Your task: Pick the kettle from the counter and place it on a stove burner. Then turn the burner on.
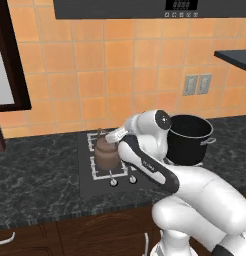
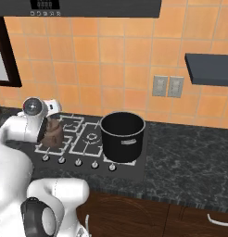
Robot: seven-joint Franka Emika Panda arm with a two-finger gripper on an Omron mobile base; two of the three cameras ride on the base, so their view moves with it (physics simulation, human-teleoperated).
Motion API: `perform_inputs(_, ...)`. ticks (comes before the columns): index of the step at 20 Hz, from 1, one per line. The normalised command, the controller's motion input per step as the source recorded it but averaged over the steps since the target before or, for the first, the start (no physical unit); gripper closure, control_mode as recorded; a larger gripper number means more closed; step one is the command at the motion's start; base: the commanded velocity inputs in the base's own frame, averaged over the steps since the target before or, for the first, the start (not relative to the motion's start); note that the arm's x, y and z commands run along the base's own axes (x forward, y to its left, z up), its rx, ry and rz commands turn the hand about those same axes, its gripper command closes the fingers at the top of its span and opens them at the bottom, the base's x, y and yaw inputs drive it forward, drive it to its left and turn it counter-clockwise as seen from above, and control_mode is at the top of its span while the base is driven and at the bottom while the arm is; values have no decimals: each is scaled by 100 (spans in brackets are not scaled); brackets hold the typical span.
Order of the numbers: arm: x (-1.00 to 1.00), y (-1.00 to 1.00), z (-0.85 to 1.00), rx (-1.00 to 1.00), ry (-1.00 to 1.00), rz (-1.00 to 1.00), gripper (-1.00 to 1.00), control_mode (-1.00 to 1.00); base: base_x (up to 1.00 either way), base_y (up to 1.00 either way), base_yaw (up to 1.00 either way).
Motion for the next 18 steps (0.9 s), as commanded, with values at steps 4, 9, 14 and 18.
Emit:
perform_inputs(4, -79, -8, 69, -4, 29, -12, -100, -100, 0, 0, 0)
perform_inputs(9, -66, 0, 43, -9, 24, -14, -100, -100, 0, 0, 0)
perform_inputs(14, -69, 0, -4, 0, 30, -20, -100, -100, 0, 0, 0)
perform_inputs(18, -41, 0, -14, 0, 10, -15, -100, -100, 0, 0, 0)
